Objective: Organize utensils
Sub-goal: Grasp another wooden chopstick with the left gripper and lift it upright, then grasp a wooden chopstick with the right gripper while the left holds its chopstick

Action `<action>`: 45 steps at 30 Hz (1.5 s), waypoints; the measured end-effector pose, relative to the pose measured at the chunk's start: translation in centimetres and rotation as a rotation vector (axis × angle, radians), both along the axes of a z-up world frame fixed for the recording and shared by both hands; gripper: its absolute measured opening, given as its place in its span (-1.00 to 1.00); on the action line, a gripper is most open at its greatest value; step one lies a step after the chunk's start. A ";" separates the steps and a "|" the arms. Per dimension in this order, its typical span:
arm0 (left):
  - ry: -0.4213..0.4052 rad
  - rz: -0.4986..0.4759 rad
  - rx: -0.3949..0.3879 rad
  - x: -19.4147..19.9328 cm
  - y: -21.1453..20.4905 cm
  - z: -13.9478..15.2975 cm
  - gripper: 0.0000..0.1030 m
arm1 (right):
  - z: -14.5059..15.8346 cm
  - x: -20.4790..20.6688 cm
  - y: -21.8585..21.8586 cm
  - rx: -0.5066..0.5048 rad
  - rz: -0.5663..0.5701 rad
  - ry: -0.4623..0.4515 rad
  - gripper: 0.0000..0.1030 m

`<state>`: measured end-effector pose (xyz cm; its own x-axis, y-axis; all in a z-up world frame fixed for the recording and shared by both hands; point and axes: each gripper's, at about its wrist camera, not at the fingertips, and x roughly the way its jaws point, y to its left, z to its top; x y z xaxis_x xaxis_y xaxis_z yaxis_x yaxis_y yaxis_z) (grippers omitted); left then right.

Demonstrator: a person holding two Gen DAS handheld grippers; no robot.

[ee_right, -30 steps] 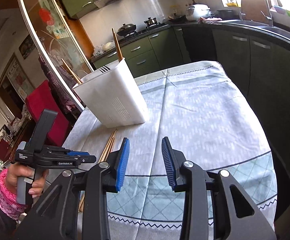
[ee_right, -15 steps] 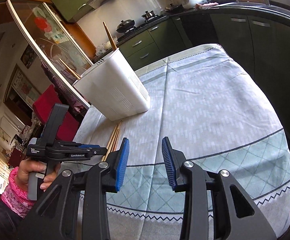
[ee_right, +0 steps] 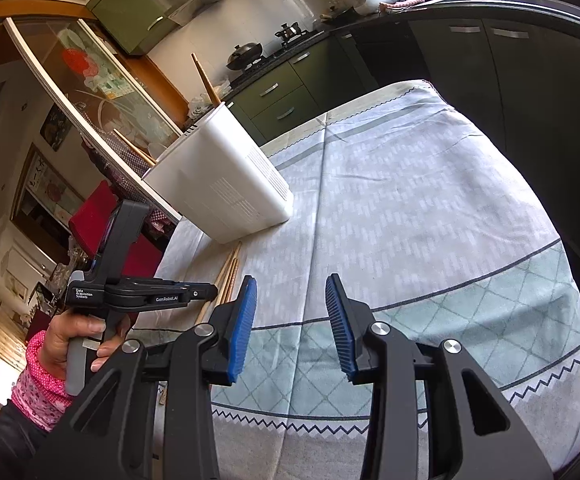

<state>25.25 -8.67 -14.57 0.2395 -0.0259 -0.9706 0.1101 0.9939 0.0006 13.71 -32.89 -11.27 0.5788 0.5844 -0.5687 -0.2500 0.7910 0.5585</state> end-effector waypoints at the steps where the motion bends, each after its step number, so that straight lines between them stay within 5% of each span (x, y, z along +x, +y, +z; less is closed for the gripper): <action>1: -0.014 0.005 -0.003 -0.3 0.4 0.3 -0.89 | -0.1 0.0 0.1 -0.001 0.002 0.002 -0.29; 12: -0.242 0.035 -0.072 -5.3 3.9 7.8 -0.89 | -0.9 0.7 1.8 -0.047 0.034 0.032 -0.19; 21: -0.430 0.068 -0.108 -11.8 8.0 12.0 -0.89 | -2.2 3.0 11.4 -0.326 0.189 0.030 -0.19; 30: -0.466 0.053 -0.143 -14.4 9.2 12.8 -0.89 | -3.6 3.9 18.7 -0.511 0.261 0.018 -0.20; 40: -0.467 0.049 -0.160 -14.6 10.0 12.8 -0.89 | -4.7 3.1 20.6 -0.680 0.296 0.019 -0.20; 45: -0.466 0.050 -0.163 -14.6 10.3 12.8 -0.88 | -4.7 3.6 20.9 -0.678 0.313 0.037 -0.20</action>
<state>10.61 1.66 -1.74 0.6517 -0.1460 -0.7443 0.0876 0.9892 -0.1173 17.33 -12.03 -16.01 0.4165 0.2325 -0.8789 -0.5102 0.8599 -0.0143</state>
